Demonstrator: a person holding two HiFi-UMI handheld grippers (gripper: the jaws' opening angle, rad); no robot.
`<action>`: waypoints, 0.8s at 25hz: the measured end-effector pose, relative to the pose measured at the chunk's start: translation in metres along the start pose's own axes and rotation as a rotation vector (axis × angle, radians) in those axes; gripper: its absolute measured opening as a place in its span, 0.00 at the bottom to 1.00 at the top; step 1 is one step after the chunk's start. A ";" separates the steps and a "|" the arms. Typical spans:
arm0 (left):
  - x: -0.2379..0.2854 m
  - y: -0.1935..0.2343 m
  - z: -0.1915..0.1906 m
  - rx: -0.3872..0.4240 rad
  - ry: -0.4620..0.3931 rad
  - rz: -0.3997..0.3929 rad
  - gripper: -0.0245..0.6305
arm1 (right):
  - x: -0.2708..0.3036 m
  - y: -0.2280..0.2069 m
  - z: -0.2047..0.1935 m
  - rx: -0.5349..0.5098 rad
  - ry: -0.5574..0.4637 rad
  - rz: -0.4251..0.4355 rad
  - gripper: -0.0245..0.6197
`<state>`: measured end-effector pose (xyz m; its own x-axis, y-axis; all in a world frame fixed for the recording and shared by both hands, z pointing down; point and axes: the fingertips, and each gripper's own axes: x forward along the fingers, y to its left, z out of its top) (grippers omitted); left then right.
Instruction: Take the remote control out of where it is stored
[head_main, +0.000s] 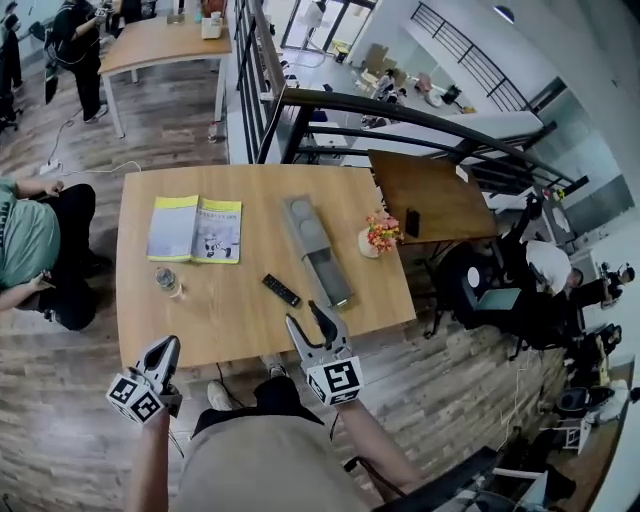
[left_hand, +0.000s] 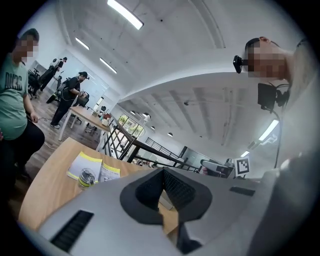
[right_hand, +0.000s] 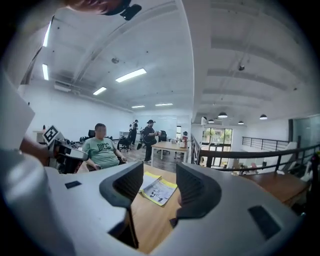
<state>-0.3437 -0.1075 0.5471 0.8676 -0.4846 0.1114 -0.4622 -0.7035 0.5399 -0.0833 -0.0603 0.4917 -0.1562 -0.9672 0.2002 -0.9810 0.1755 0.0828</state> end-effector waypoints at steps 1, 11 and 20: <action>-0.006 0.002 -0.006 -0.003 0.007 -0.014 0.04 | -0.009 0.009 0.003 -0.024 -0.002 -0.009 0.37; -0.035 -0.047 -0.031 0.038 0.059 -0.189 0.04 | -0.083 0.039 0.004 -0.067 -0.017 -0.095 0.37; -0.064 -0.120 -0.069 0.044 0.060 -0.077 0.04 | -0.170 0.036 -0.001 -0.032 -0.067 -0.079 0.35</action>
<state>-0.3311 0.0433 0.5325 0.9098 -0.3969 0.1212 -0.3998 -0.7603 0.5120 -0.0925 0.1103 0.4622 -0.0872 -0.9882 0.1263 -0.9866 0.1032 0.1267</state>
